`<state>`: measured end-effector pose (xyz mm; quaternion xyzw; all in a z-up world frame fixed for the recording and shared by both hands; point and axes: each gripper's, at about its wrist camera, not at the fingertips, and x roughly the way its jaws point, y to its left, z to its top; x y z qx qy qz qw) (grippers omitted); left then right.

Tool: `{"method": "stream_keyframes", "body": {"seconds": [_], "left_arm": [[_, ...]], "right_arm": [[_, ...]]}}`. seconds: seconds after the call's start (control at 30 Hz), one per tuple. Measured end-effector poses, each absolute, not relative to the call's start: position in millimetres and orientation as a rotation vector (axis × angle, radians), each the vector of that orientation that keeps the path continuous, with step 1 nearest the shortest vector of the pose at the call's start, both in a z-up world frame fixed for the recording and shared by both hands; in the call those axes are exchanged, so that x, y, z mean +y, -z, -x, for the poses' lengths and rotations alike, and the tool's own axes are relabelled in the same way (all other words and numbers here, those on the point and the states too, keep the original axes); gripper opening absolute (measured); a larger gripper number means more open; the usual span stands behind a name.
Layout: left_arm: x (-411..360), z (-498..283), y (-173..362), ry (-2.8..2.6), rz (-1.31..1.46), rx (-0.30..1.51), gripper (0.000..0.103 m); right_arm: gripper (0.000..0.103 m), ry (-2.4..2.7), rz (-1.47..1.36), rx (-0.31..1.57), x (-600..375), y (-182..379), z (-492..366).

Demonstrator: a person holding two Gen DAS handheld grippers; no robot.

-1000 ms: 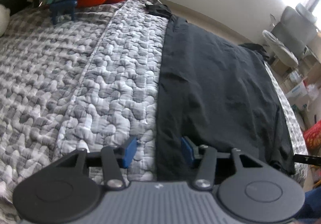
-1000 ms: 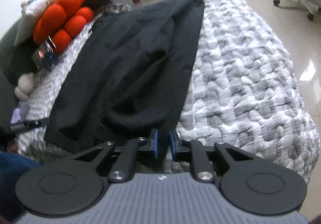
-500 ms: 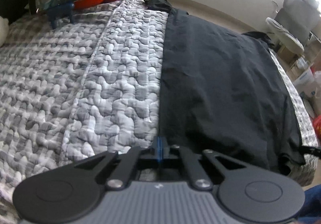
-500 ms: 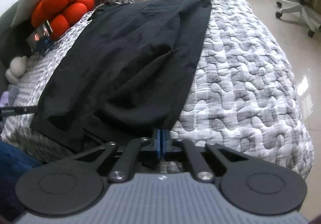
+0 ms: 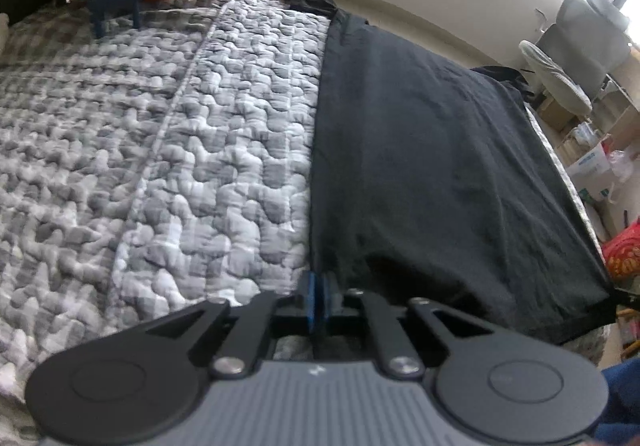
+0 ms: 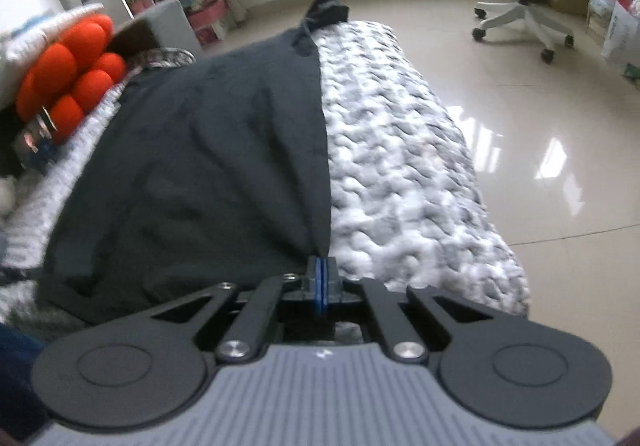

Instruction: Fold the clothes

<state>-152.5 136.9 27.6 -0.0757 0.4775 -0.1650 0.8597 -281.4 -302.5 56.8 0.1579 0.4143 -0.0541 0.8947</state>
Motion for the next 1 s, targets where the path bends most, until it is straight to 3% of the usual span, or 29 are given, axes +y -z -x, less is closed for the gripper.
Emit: {"method": "stream_keyframes", "body": {"seconds": [0.07, 0.2, 0.23, 0.27, 0.37, 0.8, 1.0], "left_arm": [[136.1, 151.5, -27.5, 0.366, 0.169, 1.004, 0.022], [130.5, 148.6, -26.8, 0.386, 0.15, 0.997, 0.023], [129.1, 148.1, -26.5, 0.384, 0.14, 0.993, 0.02], [127.6, 147.6, -26.3, 0.381, 0.128, 0.989, 0.01], [126.9, 147.3, -27.2, 0.383, 0.1, 0.983, 0.003], [143.7, 188.4, -69.7, 0.487, 0.044, 0.892, 0.001], [144.5, 196.9, -64.1, 0.495, 0.017, 0.916, 0.001]], "right_arm": [[0.001, 0.129, -0.332, 0.857, -304.1, -54.0, 281.0], [0.001, 0.146, -0.332, 0.852, -304.7, -50.1, 279.7], [0.001, 0.15, -0.338, 0.847, -306.4, -51.2, 278.1], [0.0, 0.16, -0.345, 0.842, -308.3, -51.4, 278.1], [0.0, 0.178, -0.357, 0.833, -311.5, -51.7, 280.5], [0.0, 0.105, -0.338, 0.738, -303.5, -104.8, 309.0], [0.0, 0.15, -0.326, 0.757, -308.9, -96.4, 316.7]]}}
